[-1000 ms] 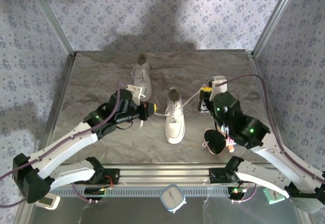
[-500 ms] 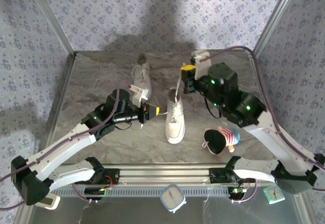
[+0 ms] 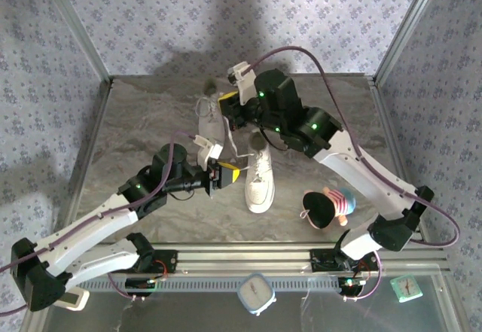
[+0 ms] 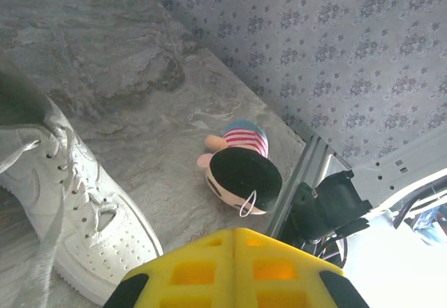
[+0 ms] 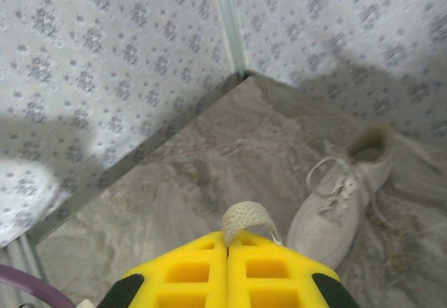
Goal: Tie the shoes
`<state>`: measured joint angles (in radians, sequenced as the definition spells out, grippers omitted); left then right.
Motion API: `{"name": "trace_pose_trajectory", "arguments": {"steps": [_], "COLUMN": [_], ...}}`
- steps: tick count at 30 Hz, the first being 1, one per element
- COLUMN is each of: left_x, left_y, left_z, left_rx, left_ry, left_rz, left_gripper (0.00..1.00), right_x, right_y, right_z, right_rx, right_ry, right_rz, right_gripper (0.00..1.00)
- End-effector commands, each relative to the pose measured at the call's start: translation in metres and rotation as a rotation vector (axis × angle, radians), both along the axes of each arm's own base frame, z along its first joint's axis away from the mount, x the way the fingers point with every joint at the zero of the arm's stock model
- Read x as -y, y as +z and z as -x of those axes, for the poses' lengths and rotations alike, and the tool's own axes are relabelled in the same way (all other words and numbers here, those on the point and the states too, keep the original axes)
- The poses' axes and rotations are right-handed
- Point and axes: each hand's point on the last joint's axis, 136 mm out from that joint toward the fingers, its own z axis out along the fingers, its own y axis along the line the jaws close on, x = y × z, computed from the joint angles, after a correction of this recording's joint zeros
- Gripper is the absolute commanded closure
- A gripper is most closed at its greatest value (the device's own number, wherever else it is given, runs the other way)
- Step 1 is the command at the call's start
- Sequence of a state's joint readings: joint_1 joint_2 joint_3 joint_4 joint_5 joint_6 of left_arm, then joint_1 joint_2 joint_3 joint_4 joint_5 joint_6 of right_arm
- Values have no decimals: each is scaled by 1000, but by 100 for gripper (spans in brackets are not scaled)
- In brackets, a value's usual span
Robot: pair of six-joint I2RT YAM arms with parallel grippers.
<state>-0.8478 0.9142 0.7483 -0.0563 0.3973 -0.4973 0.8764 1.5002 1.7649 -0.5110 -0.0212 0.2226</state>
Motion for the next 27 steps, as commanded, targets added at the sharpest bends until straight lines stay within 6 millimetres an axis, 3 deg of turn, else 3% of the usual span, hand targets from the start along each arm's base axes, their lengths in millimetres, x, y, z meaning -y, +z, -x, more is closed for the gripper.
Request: {"name": "trace_pose_trajectory", "arguments": {"steps": [1, 9, 14, 22, 27], "left_x": [4, -12, -12, -1, 7], "left_y": [25, 33, 43, 46, 36], "left_z": [5, -12, -17, -26, -24], "left_rx": [88, 151, 181, 157, 129], "left_ry": [-26, 121, 141, 123, 50], "left_rz": [92, 153, 178, 147, 29], "left_gripper": [100, 100, 100, 100, 100], "right_x": [-3, 45, 64, 64, 68], "right_y": [-15, -59, -85, -112, -136], "right_z": [13, 33, 53, 79, 90], "right_rx": [-94, -159, -214, -237, -196], "right_ry": [32, -73, -75, 31, 94], "right_rz": [-3, 33, 44, 74, 128], "right_gripper": [100, 100, 100, 100, 100]}}
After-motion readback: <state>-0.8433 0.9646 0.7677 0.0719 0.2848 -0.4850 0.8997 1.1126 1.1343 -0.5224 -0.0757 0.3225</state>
